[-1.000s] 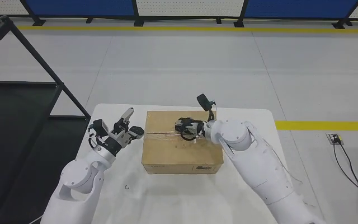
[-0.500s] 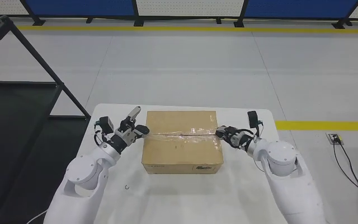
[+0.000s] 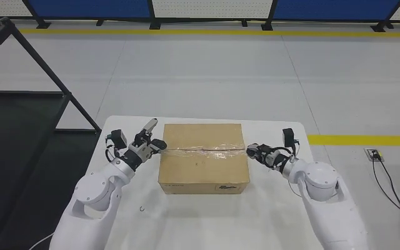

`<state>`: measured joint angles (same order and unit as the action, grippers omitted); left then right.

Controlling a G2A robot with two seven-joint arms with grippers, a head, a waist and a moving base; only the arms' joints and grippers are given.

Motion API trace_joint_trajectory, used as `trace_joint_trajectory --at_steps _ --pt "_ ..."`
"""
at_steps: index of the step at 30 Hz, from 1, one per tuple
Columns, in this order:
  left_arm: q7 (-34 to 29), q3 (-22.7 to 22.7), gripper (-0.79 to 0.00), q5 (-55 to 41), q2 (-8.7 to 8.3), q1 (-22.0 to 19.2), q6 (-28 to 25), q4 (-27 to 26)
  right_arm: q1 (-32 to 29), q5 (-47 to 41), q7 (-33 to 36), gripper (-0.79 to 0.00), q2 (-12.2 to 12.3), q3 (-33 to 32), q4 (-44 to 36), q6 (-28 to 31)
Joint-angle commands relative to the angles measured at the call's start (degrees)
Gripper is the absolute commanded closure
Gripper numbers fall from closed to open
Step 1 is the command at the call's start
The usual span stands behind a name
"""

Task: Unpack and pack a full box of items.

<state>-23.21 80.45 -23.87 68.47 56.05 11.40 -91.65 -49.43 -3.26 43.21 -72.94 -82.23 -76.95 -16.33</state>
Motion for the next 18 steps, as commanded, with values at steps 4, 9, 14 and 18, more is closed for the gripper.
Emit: trace_joint_trajectory --at_steps 4,9,14,18 --pt "-0.04 -0.27 -0.785 0.04 0.05 -0.51 0.07 0.4 -0.12 -0.92 0.95 0.0 0.2 0.42 0.21 0.96" --pt "-0.04 -0.34 -0.785 -0.01 0.07 -0.75 -0.04 0.72 0.75 -1.09 0.69 0.0 0.2 1.8 0.99 1.12" --pt "0.03 0.07 -0.785 -0.15 0.03 -0.62 -0.16 0.64 0.66 -2.79 -1.67 0.0 0.35 0.83 1.14 2.35" --pt "0.41 0.53 -0.785 -0.36 0.01 -0.61 -0.42 0.32 -2.01 -7.0 -8.23 0.0 0.46 -3.03 -1.42 5.32"
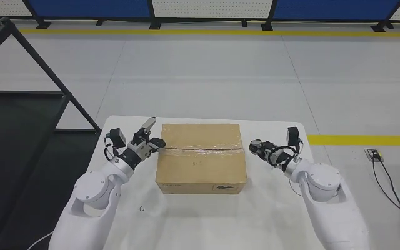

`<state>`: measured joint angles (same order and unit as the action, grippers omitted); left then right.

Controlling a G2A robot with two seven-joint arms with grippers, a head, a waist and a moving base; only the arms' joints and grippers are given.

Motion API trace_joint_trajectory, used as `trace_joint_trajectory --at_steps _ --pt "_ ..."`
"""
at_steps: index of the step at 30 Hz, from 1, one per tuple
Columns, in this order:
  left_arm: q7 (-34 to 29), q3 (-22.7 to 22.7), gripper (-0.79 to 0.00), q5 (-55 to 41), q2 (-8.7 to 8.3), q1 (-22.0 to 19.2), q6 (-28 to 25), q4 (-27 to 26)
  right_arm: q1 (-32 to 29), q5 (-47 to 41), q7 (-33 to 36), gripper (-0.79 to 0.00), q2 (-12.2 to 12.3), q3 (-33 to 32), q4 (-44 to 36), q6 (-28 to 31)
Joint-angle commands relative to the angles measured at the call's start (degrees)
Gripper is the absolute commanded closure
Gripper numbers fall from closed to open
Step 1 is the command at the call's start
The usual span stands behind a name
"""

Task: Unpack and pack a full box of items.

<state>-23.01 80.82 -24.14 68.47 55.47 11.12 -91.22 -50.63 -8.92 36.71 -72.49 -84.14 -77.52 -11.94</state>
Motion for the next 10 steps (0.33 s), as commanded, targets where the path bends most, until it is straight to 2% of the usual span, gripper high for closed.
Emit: trace_joint_trajectory --at_steps 1,3,4,5,6,10 --pt "0.43 0.3 -0.785 -0.23 0.01 -0.03 -0.3 -0.24 -1.76 -2.46 -3.13 0.0 0.05 -2.07 -1.72 1.9" --pt "1.18 0.81 -0.785 -0.72 0.03 -0.06 -0.96 -0.54 -3.56 -5.04 -6.56 0.0 0.04 -4.11 -3.26 3.7" --pt "1.63 1.12 -0.785 -1.16 0.05 -0.03 -1.37 -0.72 -4.43 -6.63 -7.63 -0.046 0.02 -5.01 -3.98 5.04" --pt "2.23 1.5 -0.785 -1.59 0.08 0.05 -1.89 -0.89 -5.31 -7.37 -8.43 -0.292 0.05 -5.73 -4.42 6.25" --pt "3.06 2.07 -0.785 -2.16 0.1 0.16 -2.61 -1.07 -5.78 -7.37 -9.28 -0.785 0.1 -6.26 -4.61 6.93" --pt "6.39 3.91 -0.785 -3.74 0.2 1.14 -4.69 -1.85 -5.78 -7.37 -9.28 -0.785 0.1 -6.26 -4.61 6.93"
